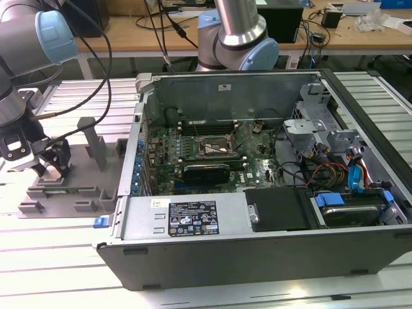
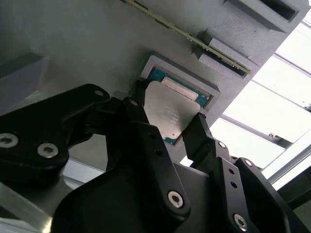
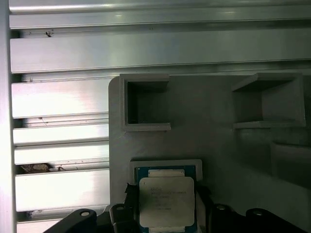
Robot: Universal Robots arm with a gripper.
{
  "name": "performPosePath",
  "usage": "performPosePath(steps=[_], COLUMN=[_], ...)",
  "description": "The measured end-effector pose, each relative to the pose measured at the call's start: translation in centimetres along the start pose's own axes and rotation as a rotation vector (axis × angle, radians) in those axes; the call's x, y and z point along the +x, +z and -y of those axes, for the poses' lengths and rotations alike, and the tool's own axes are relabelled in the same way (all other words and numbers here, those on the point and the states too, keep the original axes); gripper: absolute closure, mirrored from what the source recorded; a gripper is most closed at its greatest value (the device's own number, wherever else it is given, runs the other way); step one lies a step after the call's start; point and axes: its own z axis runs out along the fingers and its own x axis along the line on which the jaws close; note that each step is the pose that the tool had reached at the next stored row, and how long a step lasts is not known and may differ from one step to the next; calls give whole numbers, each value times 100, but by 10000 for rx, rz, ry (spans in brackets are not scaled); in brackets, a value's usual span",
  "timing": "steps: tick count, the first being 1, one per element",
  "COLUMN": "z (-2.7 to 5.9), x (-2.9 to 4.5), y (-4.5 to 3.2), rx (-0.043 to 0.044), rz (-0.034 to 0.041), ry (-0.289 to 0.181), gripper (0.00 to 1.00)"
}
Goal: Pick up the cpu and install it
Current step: 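Pick up the cpu and move it towards the insertion slot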
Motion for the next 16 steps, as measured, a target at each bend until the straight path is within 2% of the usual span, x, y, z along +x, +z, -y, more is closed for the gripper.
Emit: performPosePath(steps=[4, 7, 16], z=[0, -2, -1], x=[0, -2, -1], y=[-7, -41, -17], rx=[-1, 0, 0], rz=[3, 1, 2], ry=[0, 0, 0], gripper=[45, 45, 44])
